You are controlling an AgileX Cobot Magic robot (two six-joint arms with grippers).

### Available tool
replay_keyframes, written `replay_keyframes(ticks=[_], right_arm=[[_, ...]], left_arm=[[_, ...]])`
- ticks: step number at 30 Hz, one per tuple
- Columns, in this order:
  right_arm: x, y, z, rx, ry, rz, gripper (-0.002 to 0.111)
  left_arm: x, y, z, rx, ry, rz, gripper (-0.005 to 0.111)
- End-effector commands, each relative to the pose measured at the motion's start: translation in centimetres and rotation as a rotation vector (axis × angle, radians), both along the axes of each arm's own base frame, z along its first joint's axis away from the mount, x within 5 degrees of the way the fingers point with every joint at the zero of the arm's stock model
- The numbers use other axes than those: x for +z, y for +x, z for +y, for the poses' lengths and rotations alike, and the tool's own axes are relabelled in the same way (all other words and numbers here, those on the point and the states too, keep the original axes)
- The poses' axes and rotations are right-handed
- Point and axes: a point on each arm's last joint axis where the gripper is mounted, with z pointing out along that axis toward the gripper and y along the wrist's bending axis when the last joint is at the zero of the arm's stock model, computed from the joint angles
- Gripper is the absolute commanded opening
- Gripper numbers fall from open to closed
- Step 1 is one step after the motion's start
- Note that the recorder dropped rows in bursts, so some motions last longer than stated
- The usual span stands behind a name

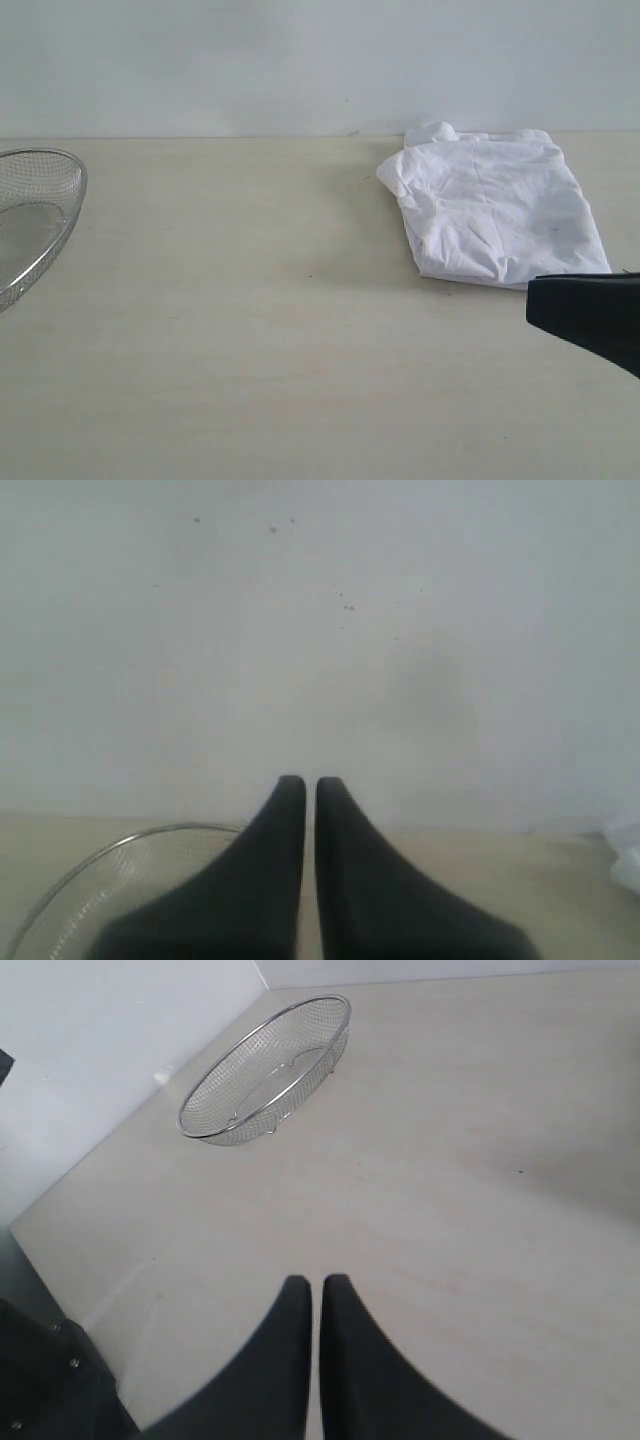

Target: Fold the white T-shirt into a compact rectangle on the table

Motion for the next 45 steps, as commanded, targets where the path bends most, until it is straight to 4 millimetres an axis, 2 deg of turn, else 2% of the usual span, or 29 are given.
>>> replay_keyframes(ticks=[1,5,15,31,36,38,45], right_arm=[[0.1,-0.2,0.0,0.004,0.004,-0.009,0.0],[0.1,-0.2,0.0,0.004,0.004,-0.009,0.0],[0.1,-0.2,0.0,0.003,0.004,-0.009,0.0],[0.1,-0.1,0.0,-0.01,0.002,-0.013,0.0],[0.2,0.4,-0.4,-0.072,-0.013,-0.038,0.0],[0.5,-0.1,-0.3,-0.074,-0.024,-0.085,0.0],[2.6,-3.5,-0.5,-0.138,-0.03,-0.354,0.0]], left_arm=[[-1.6,0.4,-0.1,-0.013,0.018,0.043,0.004],[-2.2,0.7,-0.4,-0.059,-0.108,0.088,0.004],[-5.0,0.4,-1.0,-0.11,-0.107,0.399,0.004],[-5.0,0.3,-1.0,-0.11,-0.104,0.402,0.004],[-5.0,0.3,-1.0,-0.11,-0.104,0.402,0.004],[-5.0,0.3,-1.0,-0.11,-0.104,0.402,0.004],[-5.0,0.3,-1.0,-0.11,-0.104,0.402,0.004]])
